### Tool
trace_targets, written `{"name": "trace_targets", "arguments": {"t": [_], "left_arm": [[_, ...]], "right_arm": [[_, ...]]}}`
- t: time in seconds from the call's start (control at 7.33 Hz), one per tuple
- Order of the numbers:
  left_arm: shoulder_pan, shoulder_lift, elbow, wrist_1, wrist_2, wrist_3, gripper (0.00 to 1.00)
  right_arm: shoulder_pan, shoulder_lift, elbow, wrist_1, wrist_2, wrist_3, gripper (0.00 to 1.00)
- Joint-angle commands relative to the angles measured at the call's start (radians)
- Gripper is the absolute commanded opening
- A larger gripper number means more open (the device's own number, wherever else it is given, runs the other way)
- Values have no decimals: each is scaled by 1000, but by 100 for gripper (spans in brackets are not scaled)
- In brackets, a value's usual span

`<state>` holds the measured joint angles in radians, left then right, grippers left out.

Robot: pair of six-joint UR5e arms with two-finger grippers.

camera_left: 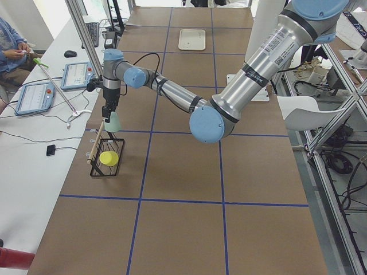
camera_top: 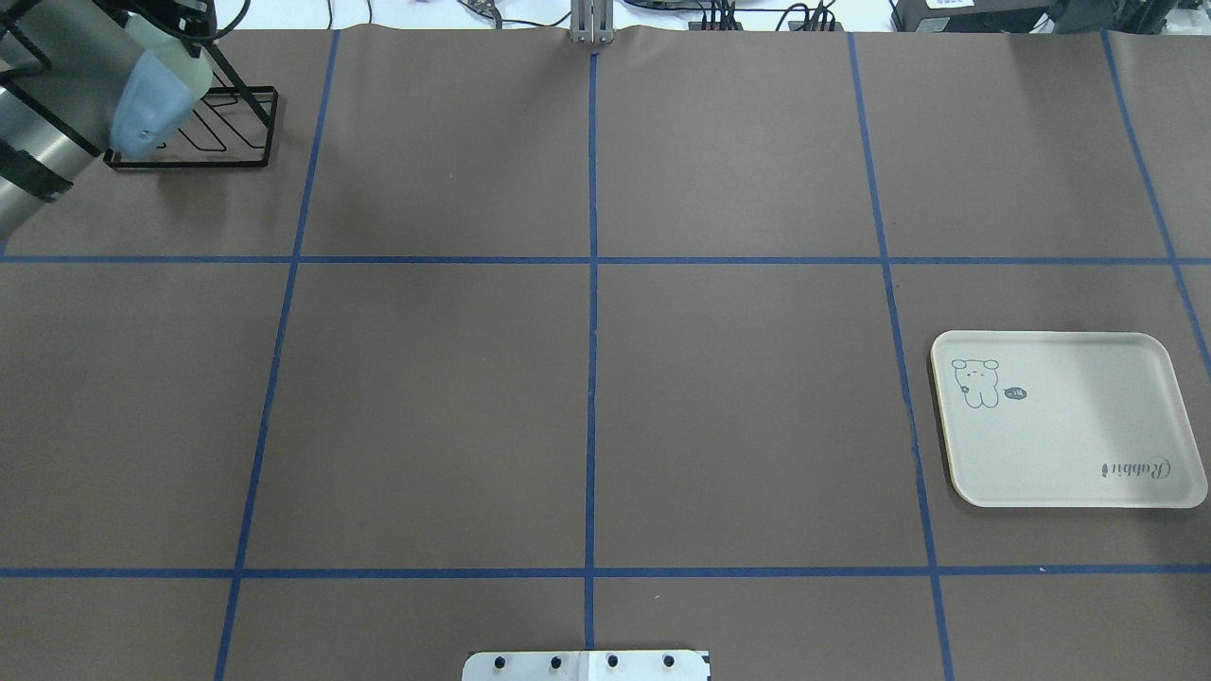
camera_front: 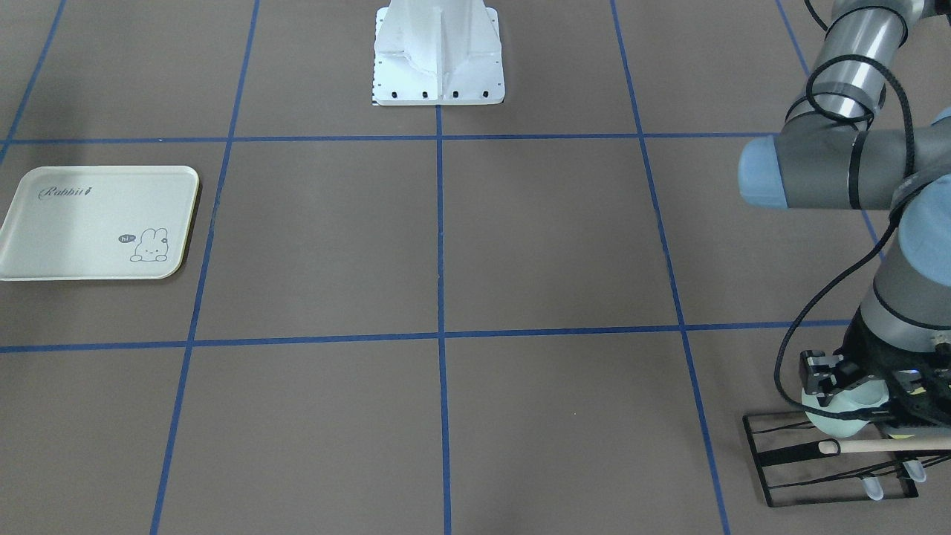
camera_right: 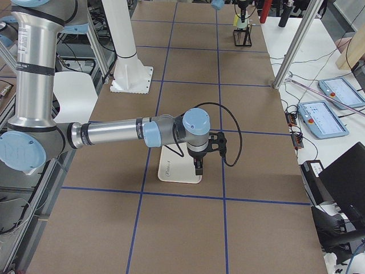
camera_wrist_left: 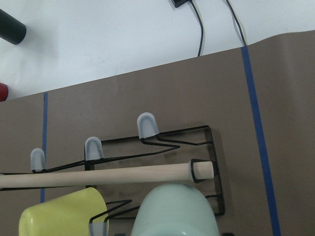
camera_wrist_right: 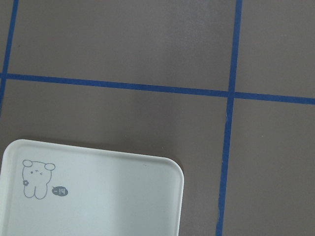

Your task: Left arm grabs green cup and hands to right arm on tray

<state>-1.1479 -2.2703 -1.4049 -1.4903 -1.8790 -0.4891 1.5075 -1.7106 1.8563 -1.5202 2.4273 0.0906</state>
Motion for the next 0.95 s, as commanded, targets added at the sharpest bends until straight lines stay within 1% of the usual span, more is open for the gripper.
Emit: {"name": "trace_targets", "arguments": {"t": [0.0, 0.14, 0.27, 0.41, 0.55, 0.68, 0.82], "left_arm": [[-9, -11, -165, 192, -5, 0, 0], [-10, -27, -217, 230, -53, -17, 0], [-9, -29, -248, 223, -195, -116, 0], [-4, -31, -300, 194, -333, -269, 0], [5, -28, -363, 183, -444, -413, 0], [35, -29, -421, 147, -525, -607, 0], [98, -29, -449, 7, -534, -857, 0]], "right_arm": [[-16, 6, 3, 15, 1, 6, 100], [-36, 6, 1, 62, 7, 29, 100], [-61, 6, 1, 113, 36, 90, 100], [-113, 17, -2, 179, 99, 186, 100], [-181, 81, -8, 205, 102, 287, 100], [-240, 154, -6, 209, 102, 398, 100], [-281, 217, 0, 230, 102, 464, 100]]}}
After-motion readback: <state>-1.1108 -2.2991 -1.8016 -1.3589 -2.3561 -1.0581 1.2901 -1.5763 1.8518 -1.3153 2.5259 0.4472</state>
